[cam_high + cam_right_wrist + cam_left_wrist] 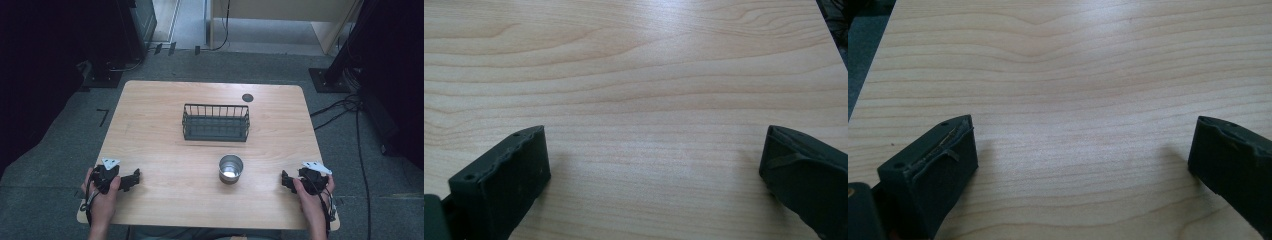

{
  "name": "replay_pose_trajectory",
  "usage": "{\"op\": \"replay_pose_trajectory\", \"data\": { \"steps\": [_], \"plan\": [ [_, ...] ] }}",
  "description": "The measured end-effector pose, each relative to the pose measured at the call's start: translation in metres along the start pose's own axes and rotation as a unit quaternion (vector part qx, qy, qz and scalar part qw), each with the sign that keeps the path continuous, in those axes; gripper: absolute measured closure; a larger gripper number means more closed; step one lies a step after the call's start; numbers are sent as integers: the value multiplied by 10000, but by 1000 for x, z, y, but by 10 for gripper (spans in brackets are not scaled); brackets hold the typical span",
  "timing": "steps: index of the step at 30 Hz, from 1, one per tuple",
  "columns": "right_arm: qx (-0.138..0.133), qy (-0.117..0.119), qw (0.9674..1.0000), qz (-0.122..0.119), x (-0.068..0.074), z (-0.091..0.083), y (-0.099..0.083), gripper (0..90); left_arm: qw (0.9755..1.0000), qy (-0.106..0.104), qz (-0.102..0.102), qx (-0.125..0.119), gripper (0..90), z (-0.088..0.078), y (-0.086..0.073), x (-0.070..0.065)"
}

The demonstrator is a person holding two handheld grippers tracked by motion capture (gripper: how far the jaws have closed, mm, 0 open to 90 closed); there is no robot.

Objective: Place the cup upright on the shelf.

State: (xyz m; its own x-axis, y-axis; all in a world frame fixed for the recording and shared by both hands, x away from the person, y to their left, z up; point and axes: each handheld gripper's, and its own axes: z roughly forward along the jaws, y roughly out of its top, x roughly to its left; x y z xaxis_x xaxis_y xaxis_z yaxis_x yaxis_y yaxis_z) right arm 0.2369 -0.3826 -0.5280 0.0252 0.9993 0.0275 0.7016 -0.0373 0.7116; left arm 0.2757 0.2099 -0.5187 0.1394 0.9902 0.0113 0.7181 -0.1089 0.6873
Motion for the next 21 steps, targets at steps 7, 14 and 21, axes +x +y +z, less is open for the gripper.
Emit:
{"op": "replay_pose_trajectory", "data": {
  "steps": [7,14,21],
  "plan": [
    [-1,-23,10000,16,1,0,0,0,10000,-1,-1,-1,0,0,0,0],
    [49,-235,9995,215,5,-2,7,18,10000,-1,-1,-1,0,0,0,0],
    [-153,-17,9999,16,31,-14,24,18,10000,-4,3,-1,0,0,0,0]
  ]
}}
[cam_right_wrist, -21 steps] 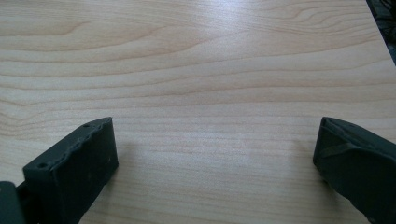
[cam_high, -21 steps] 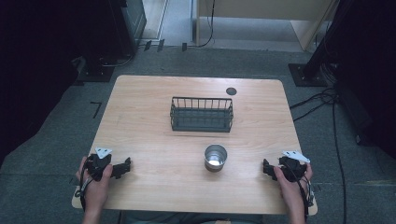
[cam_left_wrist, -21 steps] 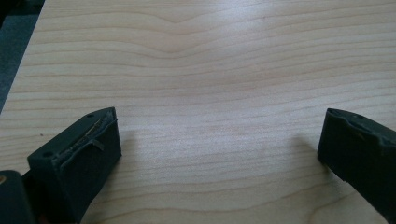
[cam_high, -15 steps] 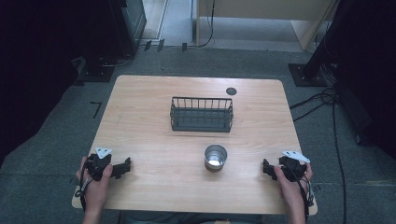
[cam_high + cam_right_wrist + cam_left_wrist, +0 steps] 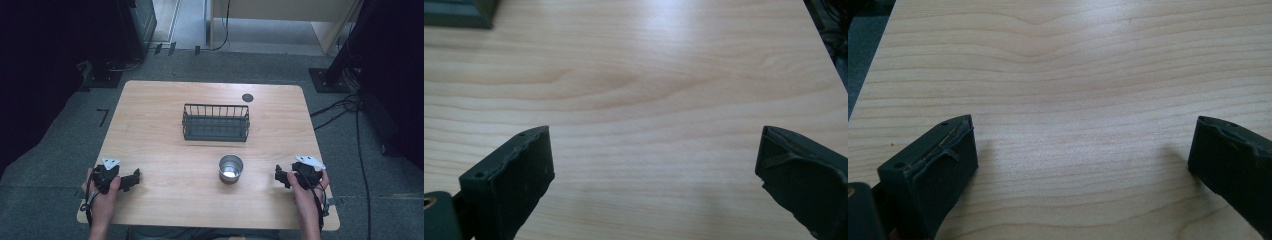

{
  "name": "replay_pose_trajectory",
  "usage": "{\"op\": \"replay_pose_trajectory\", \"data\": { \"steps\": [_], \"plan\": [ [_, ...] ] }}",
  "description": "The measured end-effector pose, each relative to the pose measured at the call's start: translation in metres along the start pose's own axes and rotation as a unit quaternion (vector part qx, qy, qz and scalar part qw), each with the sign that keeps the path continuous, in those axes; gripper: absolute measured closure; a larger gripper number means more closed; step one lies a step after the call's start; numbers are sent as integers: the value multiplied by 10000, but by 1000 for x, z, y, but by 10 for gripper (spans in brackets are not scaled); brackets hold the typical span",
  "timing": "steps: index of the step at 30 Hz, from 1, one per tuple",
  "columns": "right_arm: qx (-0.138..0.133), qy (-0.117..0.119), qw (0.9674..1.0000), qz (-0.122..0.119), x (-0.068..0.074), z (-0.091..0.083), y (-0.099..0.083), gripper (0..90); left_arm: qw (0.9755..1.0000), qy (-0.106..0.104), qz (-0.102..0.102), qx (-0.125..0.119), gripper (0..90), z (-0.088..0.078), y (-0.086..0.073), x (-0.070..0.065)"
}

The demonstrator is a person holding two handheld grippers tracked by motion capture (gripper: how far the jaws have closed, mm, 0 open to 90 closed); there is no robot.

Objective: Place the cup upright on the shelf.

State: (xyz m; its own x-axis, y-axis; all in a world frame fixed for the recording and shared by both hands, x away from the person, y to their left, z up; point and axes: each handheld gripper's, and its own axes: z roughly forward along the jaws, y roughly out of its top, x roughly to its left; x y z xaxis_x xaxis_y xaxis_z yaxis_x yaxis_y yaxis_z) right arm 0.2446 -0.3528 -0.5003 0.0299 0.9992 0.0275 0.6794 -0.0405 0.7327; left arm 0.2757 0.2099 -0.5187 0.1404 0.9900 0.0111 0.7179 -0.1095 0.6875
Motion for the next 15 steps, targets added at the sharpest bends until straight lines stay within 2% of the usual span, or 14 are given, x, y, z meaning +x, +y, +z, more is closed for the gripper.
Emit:
{"op": "replay_pose_trajectory", "data": {
  "steps": [2,3,7,8,9,15],
  "plan": [
    [-34,37,10000,-36,3,-1,2,18,10000,-1,4,0,0,0,0,0],
    [-82,94,9999,-93,11,-4,7,18,10000,0,0,0,0,0,0,0],
    [-209,250,9993,-200,25,-11,16,18,10000,0,-1,0,0,0,0,0],
    [-209,250,9993,-200,25,-11,16,18,10000,0,-1,0,0,0,0,0],
    [-270,298,9988,-266,32,-15,21,18,10000,0,0,0,0,0,0,0],
    [-369,467,9977,-310,46,-22,31,17,10000,0,0,-1,0,0,0,0]
  ]
}}
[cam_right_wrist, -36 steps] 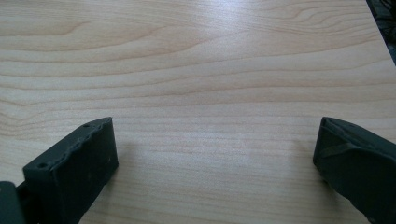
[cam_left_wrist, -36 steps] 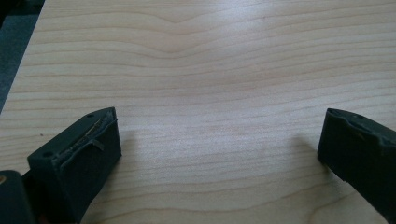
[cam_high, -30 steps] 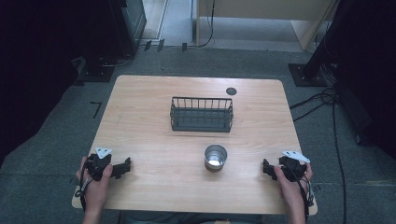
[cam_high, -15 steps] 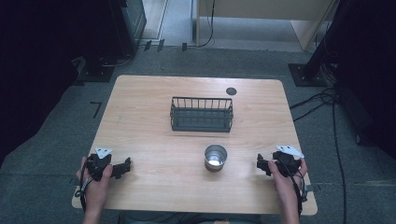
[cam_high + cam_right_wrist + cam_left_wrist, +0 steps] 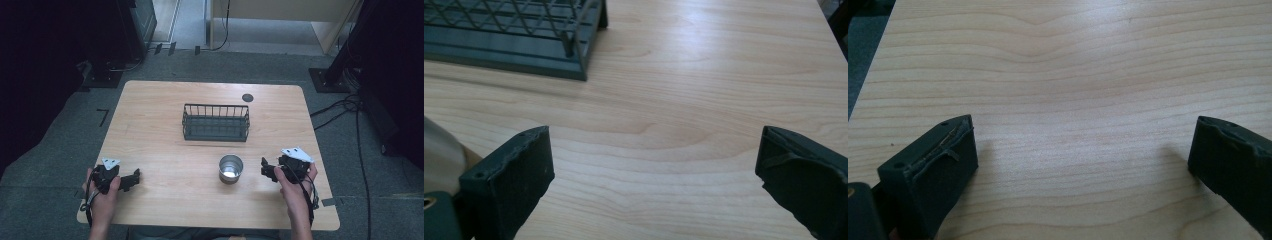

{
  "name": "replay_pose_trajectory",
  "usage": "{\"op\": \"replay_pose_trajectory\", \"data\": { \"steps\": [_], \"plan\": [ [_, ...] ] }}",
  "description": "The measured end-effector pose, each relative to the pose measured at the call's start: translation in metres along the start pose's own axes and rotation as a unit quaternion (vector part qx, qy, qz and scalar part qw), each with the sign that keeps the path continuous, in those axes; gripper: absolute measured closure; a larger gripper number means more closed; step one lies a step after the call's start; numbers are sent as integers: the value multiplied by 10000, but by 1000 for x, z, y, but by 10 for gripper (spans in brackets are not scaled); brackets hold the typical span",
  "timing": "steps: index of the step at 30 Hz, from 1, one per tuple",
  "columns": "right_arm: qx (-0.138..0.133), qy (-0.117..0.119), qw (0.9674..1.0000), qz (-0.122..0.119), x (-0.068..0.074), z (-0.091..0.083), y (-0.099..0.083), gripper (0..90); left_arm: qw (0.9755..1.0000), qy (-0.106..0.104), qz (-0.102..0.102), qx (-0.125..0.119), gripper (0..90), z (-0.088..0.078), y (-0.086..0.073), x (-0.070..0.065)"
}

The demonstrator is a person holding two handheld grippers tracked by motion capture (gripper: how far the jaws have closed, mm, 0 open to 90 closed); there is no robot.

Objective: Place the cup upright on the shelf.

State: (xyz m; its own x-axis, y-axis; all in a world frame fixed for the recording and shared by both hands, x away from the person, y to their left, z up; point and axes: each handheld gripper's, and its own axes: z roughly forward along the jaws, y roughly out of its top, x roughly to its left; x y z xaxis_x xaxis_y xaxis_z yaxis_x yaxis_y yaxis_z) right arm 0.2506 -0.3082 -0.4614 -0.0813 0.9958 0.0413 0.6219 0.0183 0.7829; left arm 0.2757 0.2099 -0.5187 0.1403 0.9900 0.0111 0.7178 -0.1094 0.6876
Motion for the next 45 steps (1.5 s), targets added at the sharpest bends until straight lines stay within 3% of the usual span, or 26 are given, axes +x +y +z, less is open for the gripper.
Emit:
{"op": "replay_pose_trajectory", "data": {
  "steps": [20,37,45],
  "plan": [
    [-174,693,9969,-333,62,-10,23,0,10000,1,0,0,0,0,0,0],
    [-74,1247,9910,-475,99,-2,18,0,10000,1,1,0,0,0,0,0],
    [-18,1322,9896,-566,110,5,10,0,10000,0,1,0,0,0,0,0]
  ]
}}
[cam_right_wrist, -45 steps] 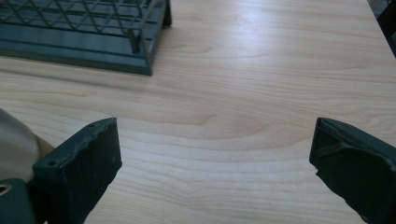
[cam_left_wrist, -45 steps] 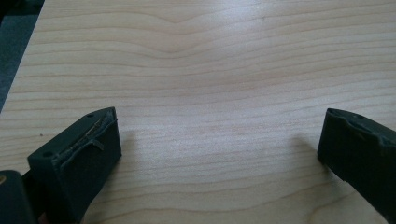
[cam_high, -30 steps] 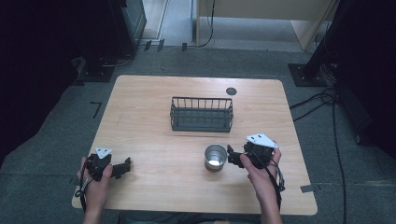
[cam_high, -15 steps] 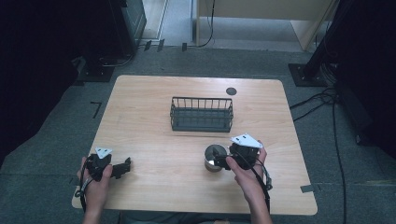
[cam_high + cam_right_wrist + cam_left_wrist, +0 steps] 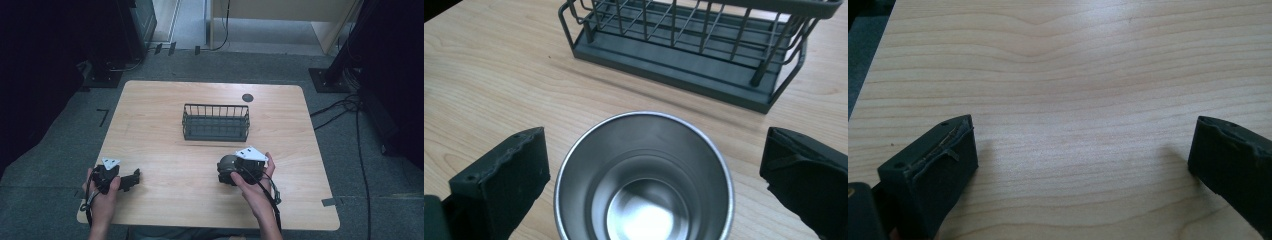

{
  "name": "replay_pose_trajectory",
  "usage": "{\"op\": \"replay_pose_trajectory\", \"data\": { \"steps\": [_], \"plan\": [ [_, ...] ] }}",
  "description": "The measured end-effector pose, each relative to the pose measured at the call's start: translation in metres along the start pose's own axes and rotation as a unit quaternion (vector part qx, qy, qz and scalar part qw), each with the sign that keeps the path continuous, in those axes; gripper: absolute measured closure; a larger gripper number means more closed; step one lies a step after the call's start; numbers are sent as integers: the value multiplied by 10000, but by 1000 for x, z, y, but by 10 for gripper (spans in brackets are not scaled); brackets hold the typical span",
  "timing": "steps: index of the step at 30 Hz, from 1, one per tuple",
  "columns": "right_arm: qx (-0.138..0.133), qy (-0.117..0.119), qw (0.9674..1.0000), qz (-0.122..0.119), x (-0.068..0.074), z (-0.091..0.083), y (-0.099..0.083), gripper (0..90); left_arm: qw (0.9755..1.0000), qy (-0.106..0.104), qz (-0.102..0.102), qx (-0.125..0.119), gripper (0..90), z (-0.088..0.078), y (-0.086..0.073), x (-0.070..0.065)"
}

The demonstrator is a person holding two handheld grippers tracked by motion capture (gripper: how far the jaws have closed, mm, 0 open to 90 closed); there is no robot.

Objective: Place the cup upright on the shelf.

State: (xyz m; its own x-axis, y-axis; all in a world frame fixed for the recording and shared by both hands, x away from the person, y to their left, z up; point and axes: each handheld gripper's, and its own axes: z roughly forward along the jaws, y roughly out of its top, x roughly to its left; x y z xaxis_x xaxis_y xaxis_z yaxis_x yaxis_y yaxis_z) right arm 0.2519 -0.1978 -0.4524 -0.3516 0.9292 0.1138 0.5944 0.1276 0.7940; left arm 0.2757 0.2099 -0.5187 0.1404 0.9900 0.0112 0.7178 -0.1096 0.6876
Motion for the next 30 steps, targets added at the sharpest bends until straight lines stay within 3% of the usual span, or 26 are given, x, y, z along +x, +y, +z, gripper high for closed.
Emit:
{"op": "replay_pose_trajectory", "data": {
  "steps": [5,21,24,27,30],
  "plan": [
    [41,94,9999,16,2,5,-5,0,10000,0,0,1,0,0,0,0],
    [358,29,9994,1,3,22,-28,0,10000,0,0,1,0,0,0,0],
    [401,45,9992,-42,4,23,-30,20,10000,0,-1,0,0,0,0,0],
    [365,-47,9993,-108,6,22,-32,128,10000,-1,5,1,0,0,0,0],
    [349,-123,9992,-165,6,21,-32,173,10000,0,1,1,0,0,0,0]
  ]
}}
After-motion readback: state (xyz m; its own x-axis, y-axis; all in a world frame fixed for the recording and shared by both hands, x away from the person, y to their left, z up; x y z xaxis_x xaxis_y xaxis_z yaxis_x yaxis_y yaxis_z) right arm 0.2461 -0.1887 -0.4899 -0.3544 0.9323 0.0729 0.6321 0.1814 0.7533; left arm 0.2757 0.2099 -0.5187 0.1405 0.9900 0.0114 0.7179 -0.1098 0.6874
